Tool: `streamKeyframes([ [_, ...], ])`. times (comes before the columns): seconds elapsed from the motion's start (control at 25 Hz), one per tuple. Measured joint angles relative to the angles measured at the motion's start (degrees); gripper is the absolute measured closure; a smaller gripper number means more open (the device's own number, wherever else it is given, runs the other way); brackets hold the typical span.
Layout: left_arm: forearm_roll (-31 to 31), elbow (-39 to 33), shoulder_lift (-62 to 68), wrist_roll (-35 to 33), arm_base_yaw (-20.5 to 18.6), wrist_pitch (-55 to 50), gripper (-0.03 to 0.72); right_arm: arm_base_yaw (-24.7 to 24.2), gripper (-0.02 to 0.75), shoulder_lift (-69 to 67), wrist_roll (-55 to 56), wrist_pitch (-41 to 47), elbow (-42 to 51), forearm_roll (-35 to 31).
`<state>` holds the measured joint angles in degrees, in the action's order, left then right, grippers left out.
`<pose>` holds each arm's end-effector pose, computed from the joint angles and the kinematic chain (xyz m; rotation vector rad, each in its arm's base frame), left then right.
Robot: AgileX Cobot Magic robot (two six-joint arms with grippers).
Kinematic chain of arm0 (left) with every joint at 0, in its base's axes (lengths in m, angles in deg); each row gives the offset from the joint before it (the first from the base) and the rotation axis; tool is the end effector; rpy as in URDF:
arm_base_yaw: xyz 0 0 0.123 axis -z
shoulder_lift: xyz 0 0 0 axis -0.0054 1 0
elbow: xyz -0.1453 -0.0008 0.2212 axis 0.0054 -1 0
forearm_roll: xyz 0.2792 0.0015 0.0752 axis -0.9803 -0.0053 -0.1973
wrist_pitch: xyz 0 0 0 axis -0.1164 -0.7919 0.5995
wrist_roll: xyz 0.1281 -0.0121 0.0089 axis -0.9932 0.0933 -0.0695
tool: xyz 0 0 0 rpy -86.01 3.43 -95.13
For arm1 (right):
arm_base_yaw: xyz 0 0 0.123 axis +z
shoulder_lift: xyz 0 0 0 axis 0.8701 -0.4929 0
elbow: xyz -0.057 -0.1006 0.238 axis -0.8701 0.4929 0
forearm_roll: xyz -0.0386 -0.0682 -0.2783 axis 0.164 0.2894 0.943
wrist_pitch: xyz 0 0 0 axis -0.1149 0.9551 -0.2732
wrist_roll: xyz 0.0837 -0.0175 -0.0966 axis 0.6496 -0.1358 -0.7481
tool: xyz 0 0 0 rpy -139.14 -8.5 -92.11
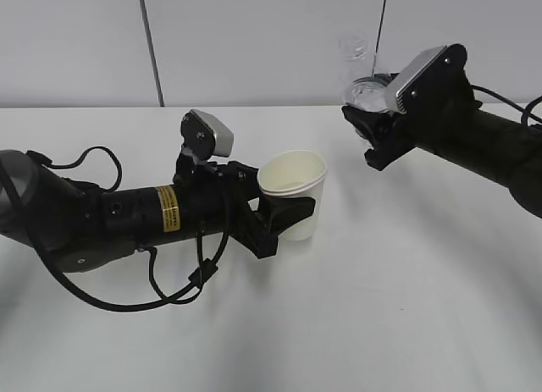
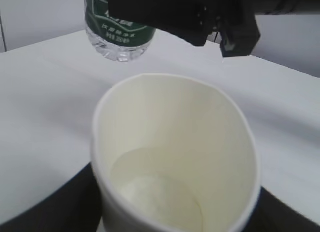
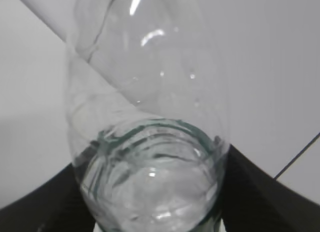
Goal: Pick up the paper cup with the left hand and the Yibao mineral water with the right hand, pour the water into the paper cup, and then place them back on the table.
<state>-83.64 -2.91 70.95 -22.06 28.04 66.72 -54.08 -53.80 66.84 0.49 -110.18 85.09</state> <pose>0.3271 -0.2602 0.0585 0.9126 1.6382 -0.9118 0.4223 0.0967 0.1223 -0.8211 1.4748 -0.0045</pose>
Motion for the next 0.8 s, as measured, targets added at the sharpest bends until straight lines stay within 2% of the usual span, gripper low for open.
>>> streamKeyframes([
  [0.36, 1.44, 0.00, 0.00, -0.17, -0.92, 0.00, 0.273, 0.00, 0.262, 0.00, 15.98, 0.61, 0.00, -0.88],
  [0.8, 1.54, 0.00, 0.00, -0.18, -5.18, -1.00, 0.273, 0.00, 0.262, 0.00, 25.86, 6.55, 0.00, -0.97],
])
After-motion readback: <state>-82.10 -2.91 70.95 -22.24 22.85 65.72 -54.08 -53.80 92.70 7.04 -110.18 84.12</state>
